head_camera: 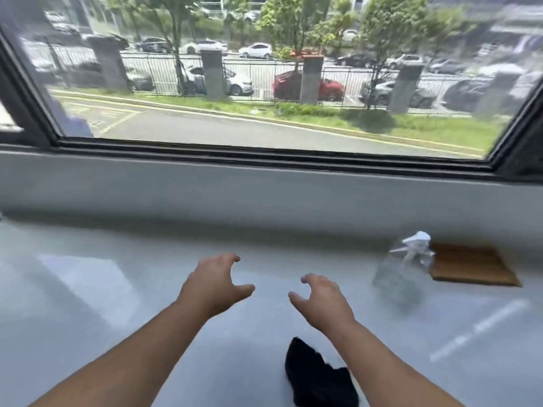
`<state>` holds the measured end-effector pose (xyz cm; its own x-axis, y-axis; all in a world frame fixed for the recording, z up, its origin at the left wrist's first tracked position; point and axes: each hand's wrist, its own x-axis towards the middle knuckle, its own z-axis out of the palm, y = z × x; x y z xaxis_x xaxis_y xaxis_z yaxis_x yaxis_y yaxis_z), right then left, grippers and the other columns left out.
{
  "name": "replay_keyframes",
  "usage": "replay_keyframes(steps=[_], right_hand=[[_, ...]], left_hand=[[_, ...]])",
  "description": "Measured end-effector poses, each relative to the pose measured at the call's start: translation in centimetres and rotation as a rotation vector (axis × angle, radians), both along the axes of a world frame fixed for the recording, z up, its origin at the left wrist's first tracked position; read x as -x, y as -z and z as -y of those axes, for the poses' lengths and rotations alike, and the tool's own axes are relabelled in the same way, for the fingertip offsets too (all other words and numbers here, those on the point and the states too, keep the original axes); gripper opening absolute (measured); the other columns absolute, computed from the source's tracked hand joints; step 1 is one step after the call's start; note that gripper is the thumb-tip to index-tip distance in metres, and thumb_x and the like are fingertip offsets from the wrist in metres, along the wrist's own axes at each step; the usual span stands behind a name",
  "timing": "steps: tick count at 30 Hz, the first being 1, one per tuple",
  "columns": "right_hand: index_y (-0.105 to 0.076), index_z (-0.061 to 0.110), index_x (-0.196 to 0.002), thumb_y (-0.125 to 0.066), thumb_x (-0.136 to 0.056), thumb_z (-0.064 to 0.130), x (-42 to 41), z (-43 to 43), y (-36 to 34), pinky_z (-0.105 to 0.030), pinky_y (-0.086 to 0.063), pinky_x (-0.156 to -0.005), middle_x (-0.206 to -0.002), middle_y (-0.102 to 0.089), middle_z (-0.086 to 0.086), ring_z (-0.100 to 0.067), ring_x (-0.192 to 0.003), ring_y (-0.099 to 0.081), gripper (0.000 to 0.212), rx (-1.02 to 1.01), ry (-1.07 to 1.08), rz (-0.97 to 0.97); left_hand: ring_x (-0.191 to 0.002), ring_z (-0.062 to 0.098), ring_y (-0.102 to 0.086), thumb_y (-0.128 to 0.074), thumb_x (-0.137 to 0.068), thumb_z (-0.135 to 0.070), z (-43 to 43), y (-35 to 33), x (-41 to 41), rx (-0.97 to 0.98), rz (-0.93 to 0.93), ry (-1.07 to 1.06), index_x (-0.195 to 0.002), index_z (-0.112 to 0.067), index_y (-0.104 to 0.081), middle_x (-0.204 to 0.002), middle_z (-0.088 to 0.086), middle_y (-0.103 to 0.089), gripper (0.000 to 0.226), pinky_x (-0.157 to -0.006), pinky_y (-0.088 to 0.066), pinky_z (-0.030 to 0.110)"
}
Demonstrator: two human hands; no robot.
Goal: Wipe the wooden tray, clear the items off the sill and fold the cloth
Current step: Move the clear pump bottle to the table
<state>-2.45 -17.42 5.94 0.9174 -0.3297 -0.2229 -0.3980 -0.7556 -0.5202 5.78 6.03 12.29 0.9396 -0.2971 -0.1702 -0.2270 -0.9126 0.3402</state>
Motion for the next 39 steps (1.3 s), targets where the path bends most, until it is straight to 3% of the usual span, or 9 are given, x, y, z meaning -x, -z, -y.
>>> replay_keyframes(steps=[8, 12, 14, 17, 19, 21, 26, 36, 39], right_hand=[[-0.069, 0.029, -0.122, -0.057, -0.090, 0.054, 2.6, 20.4, 4.5, -0.033, -0.051, -0.082, -0.122, -0.067, 0.005, -0.019, -0.116, -0.060, 0.042, -0.113, 0.368, -0.109], [-0.064, 0.026, -0.086, -0.057, -0.086, 0.044, 3.9, 25.3, 7.9, -0.031, -0.051, -0.064, -0.086, -0.068, 0.009, -0.015, -0.078, -0.064, 0.019, -0.282, 0.614, -0.134], [-0.066, 0.025, -0.104, -0.059, -0.089, 0.039, 4.2, 27.0, 9.7, -0.032, -0.048, -0.064, -0.092, -0.068, 0.008, -0.015, -0.079, -0.064, 0.021, -0.421, 0.745, -0.108], [-0.055, 0.027, -0.140, -0.057, -0.096, 0.031, 3.7, 28.8, 11.6, -0.040, -0.056, -0.090, -0.121, -0.065, -0.002, -0.025, -0.103, -0.067, 0.044, -0.740, 0.953, -0.009], [-0.054, 0.032, -0.143, -0.054, -0.099, 0.024, 3.2, 29.5, 12.5, -0.049, -0.057, -0.101, -0.120, -0.066, -0.005, -0.029, -0.105, -0.069, 0.045, -0.984, 1.015, 0.054], [-0.062, 0.042, -0.132, -0.051, -0.099, 0.023, 2.6, 29.6, 12.8, -0.040, -0.058, -0.090, -0.109, -0.068, 0.000, -0.025, -0.093, -0.070, 0.039, -1.118, 1.027, 0.080], [-0.066, 0.042, -0.125, -0.045, -0.100, 0.019, 1.1, 27.8, 11.5, -0.032, -0.049, -0.068, -0.104, -0.063, 0.005, -0.021, -0.076, -0.058, 0.040, -1.212, 1.000, 0.124], [-0.053, 0.033, -0.149, -0.052, -0.103, 0.023, -4.7, 13.3, 5.2, -0.044, -0.054, -0.103, -0.141, -0.059, 0.002, -0.028, -0.113, -0.067, 0.047, -1.244, 0.607, -0.020], [-0.057, 0.032, -0.145, -0.054, -0.104, 0.026, -6.3, 4.6, 3.1, -0.044, -0.056, -0.100, -0.139, -0.060, 0.001, -0.029, -0.111, -0.069, 0.042, -1.238, 0.451, -0.108]], left_hand=[[-0.142, 0.016, -0.039, -0.067, -0.075, -0.069, 25.2, 3.4, -3.4, -0.040, -0.101, 0.318, -0.150, -0.035, -0.043, -0.157, -0.011, -0.046, 0.086, -0.101, -0.047, 0.037], [-0.135, 0.019, -0.052, -0.074, -0.066, -0.074, 34.0, 5.5, -3.7, 0.053, -0.159, 0.354, -0.154, -0.031, -0.038, -0.156, -0.008, -0.048, 0.104, -0.098, -0.051, 0.037], [-0.140, 0.021, -0.050, -0.079, -0.062, -0.076, 37.3, 6.9, -3.0, 0.155, -0.200, 0.336, -0.159, -0.031, -0.031, -0.162, -0.007, -0.042, 0.117, -0.105, -0.050, 0.041], [-0.148, 0.016, -0.039, -0.085, -0.055, -0.078, 40.9, 8.9, -1.9, 0.308, -0.213, 0.324, -0.162, -0.035, -0.022, -0.166, -0.009, -0.034, 0.131, -0.109, -0.044, 0.036], [-0.146, 0.012, -0.040, -0.087, -0.052, -0.079, 42.8, 10.0, -1.3, 0.360, -0.193, 0.314, -0.163, -0.037, -0.021, -0.166, -0.013, -0.033, 0.135, -0.099, -0.041, 0.029], [-0.139, 0.010, -0.047, -0.088, -0.052, -0.077, 43.9, 10.6, -1.0, 0.384, -0.166, 0.294, -0.161, -0.040, -0.025, -0.165, -0.017, -0.034, 0.131, -0.091, -0.043, 0.027], [-0.116, 0.012, -0.062, -0.087, -0.057, -0.063, 43.2, 10.8, -1.1, 0.454, -0.135, 0.216, -0.149, -0.053, -0.040, -0.139, -0.018, -0.056, 0.104, -0.086, -0.060, 0.038], [-0.119, 0.007, -0.059, -0.083, -0.055, -0.068, 24.2, 5.4, -5.4, 0.478, -0.015, -0.067, -0.140, -0.056, -0.047, -0.136, -0.022, -0.054, 0.093, -0.088, -0.058, 0.035], [-0.111, 0.002, -0.059, -0.082, -0.054, -0.069, 13.5, 3.6, -4.9, 0.503, 0.041, -0.230, -0.135, -0.058, -0.048, -0.127, -0.029, -0.056, 0.088, -0.072, -0.050, 0.020]])
